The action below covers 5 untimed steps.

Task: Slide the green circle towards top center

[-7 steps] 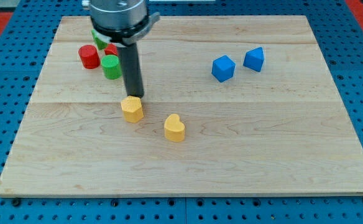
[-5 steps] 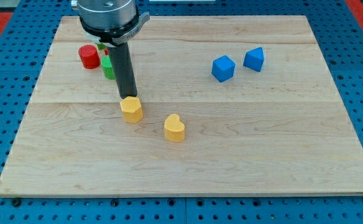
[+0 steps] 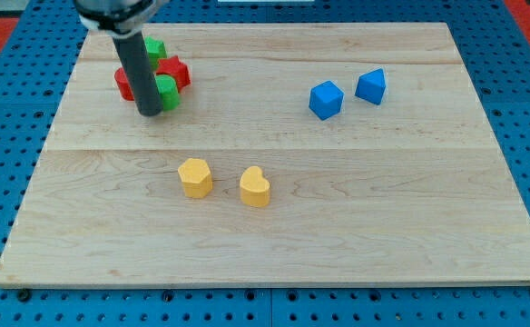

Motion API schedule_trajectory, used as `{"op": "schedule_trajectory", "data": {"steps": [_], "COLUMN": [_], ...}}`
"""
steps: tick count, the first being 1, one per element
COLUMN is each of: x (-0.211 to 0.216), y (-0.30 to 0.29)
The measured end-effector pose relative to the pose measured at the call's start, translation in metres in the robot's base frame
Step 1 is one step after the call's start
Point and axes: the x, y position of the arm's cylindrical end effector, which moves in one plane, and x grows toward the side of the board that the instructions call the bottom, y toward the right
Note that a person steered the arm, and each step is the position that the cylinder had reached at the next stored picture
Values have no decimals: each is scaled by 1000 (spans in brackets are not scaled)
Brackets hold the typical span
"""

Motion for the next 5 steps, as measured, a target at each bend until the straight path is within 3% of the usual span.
{"op": "schedule_trajectory", "data": {"steps": [5], "x": [-19], "y": [-47]}}
